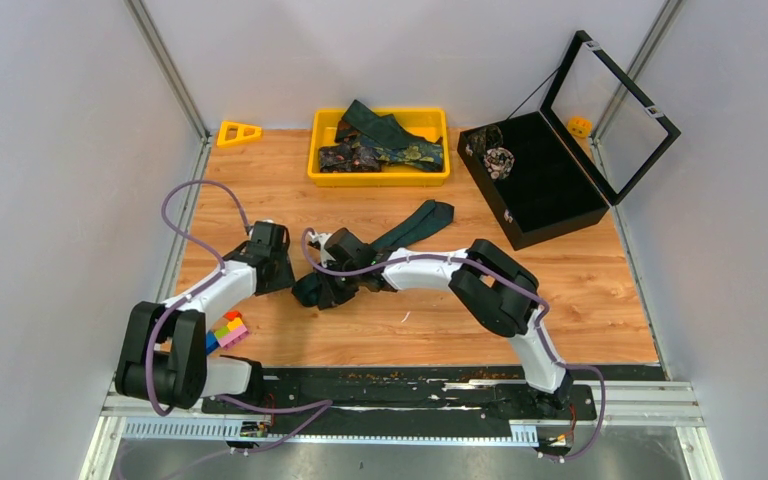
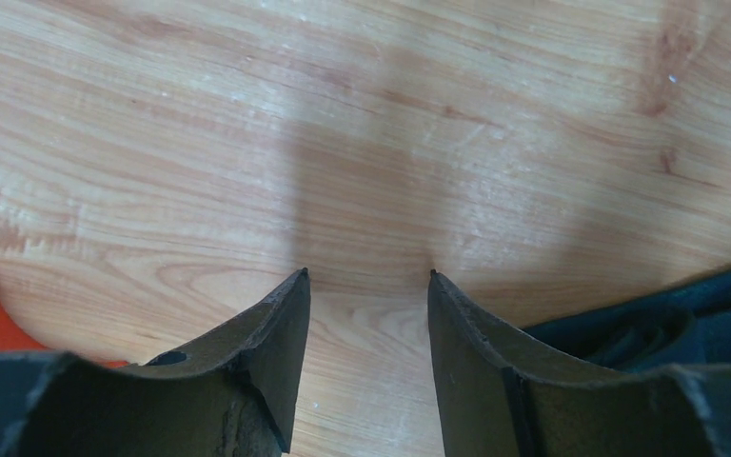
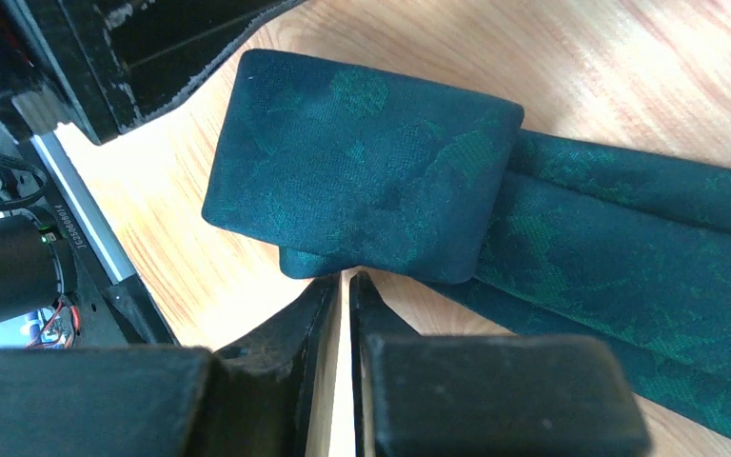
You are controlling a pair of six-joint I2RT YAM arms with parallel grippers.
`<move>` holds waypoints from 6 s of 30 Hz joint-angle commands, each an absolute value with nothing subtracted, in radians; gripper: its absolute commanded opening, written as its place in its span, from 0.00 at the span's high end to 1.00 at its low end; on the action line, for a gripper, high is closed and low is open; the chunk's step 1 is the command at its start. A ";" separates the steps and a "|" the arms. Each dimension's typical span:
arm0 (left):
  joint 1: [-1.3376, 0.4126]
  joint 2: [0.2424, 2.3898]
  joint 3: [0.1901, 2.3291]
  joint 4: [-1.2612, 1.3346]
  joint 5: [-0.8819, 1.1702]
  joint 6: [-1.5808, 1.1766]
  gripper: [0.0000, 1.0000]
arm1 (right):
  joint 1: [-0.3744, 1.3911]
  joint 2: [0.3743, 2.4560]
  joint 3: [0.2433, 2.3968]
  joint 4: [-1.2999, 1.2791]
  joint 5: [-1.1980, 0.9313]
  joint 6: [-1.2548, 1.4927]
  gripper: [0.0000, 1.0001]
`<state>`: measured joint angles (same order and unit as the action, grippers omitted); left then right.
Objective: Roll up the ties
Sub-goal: Roll the tie at the center of the board.
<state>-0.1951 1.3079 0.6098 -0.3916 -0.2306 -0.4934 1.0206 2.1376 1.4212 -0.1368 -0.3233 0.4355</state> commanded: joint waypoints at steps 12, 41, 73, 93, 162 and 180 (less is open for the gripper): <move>-0.167 1.404 0.655 -0.347 -0.071 -0.471 0.51 | 1.029 2.176 1.478 -0.136 -0.266 0.424 0.91; -0.184 1.281 0.628 -0.408 -0.088 -0.521 0.60 | 1.057 2.097 1.440 -0.115 -0.277 0.489 0.90; -0.183 0.829 0.566 -0.549 -0.161 -0.628 0.34 | 0.950 2.185 1.701 -0.263 -0.445 0.383 0.88; -0.184 0.695 0.397 -0.411 0.065 -0.730 0.28 | 0.918 2.253 1.614 -0.181 -0.448 0.412 0.90; -0.184 0.934 0.267 -0.141 0.060 -0.804 1.00 | 0.899 2.151 1.500 -0.130 -0.447 0.446 0.81; -0.184 0.834 0.386 -0.367 0.039 -0.731 1.00 | 0.952 2.165 1.532 -0.159 -0.405 0.449 0.82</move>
